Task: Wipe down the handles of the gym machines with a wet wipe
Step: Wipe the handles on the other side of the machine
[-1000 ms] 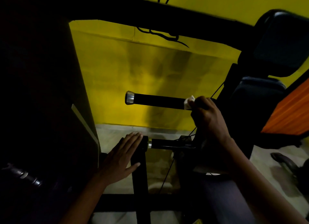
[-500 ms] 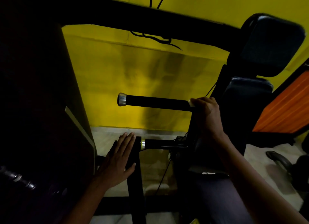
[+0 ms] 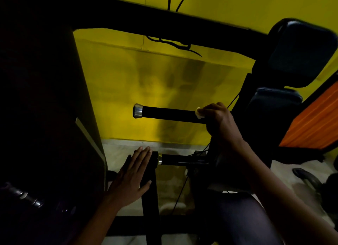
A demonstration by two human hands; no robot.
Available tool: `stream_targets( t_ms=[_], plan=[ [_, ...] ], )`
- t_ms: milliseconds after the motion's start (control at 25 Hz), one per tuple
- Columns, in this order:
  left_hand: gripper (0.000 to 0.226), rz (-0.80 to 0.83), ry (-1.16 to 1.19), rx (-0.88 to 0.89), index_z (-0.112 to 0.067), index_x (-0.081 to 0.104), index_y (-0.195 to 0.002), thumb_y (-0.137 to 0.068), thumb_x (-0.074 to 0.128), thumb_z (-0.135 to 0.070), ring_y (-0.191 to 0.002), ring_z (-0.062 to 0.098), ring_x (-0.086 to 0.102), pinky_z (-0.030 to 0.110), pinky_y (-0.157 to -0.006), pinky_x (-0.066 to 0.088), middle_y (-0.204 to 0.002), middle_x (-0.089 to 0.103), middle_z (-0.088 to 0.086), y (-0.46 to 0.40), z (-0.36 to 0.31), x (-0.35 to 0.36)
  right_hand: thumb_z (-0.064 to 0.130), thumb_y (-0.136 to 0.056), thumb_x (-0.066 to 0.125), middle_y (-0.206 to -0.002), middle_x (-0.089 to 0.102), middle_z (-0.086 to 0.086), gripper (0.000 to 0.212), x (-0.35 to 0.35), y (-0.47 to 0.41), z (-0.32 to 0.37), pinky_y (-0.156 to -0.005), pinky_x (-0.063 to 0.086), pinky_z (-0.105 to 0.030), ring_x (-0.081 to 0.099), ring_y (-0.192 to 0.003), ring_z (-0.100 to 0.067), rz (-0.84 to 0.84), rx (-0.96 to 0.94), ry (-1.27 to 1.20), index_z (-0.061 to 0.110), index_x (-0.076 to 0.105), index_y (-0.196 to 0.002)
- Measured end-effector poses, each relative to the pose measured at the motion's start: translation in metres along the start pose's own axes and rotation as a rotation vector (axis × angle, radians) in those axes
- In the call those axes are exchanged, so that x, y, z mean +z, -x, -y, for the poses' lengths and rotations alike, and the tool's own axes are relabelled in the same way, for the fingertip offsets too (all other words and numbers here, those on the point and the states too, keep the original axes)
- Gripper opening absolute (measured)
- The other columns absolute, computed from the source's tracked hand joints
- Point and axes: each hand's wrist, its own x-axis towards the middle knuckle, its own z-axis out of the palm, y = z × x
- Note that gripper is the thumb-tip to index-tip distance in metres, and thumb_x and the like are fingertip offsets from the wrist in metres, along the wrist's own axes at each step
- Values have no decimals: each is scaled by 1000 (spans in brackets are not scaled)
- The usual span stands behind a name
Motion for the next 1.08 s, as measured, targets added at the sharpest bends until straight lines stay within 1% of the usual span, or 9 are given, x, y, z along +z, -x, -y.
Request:
stream_targets(
  t_ms=[80,160,240,440,600,760,880,960,1080],
  plan=[
    [91,3,-4,4,-16,0,-152,-84,50,-49,-148,19,-2,34,-116,4,-160,-4,0,0,0,1,-10,-79,61,-85,67,-16,21,0,-1,-7,-60,49,-39,57,-75,-32,17,21,38,4,72,-91],
    [94,5,-2,7,-15,0,-152,-84,54,-48,-148,19,-3,35,-116,6,-160,-4,0,0,0,1,-5,-81,60,-76,64,-12,15,6,-14,-6,-61,48,-41,57,-72,-31,42,61,67,6,69,-76],
    [96,8,-1,8,-15,0,-152,-83,58,-48,-148,20,-2,35,-116,6,-160,-3,0,0,0,1,-5,-80,57,-68,57,-7,24,12,-26,9,-60,45,-39,55,-69,-28,90,53,64,11,59,-63],
    [96,7,3,10,-15,2,-152,-83,60,-48,-148,20,-1,32,-116,4,-160,-2,1,0,0,-1,-12,-77,57,-79,63,-12,22,-5,-18,24,-56,34,-27,53,-74,-27,132,7,58,4,71,-85],
    [87,-9,31,12,-12,6,-152,-87,50,-48,-148,23,2,29,-117,2,-160,0,3,2,-2,-3,-5,-80,62,-67,56,-15,20,13,-37,26,-55,38,-32,52,-66,-28,157,132,112,5,57,-63],
    [80,-33,94,5,-9,10,-151,-90,44,-47,-147,18,-4,14,-112,-12,-160,-2,4,5,-5,-11,-3,-85,55,-75,53,-15,14,28,-44,56,-57,32,-32,39,-75,-21,155,71,48,-1,59,-72],
    [82,-31,98,-7,-11,7,-152,-89,45,-47,-147,21,2,8,-107,-12,-160,-5,2,4,-5,-10,-1,-83,55,-76,54,-11,12,22,-40,46,-57,33,-30,48,-79,-25,146,32,20,1,63,-75],
    [80,-55,104,6,-11,7,-152,-90,44,-47,-147,20,-1,10,-109,-12,-160,-4,4,3,-3,-5,0,-83,57,-70,47,-6,16,28,-48,50,-55,30,-28,51,-72,-26,124,46,-23,3,59,-67],
    [80,-63,161,23,-14,-2,-152,-92,43,-43,-147,19,-5,28,-118,-3,-160,-9,1,3,0,2,-2,-83,57,-69,50,-9,16,43,-57,78,-48,35,-30,49,-70,-26,138,-37,-77,0,59,-67]
  ],
)
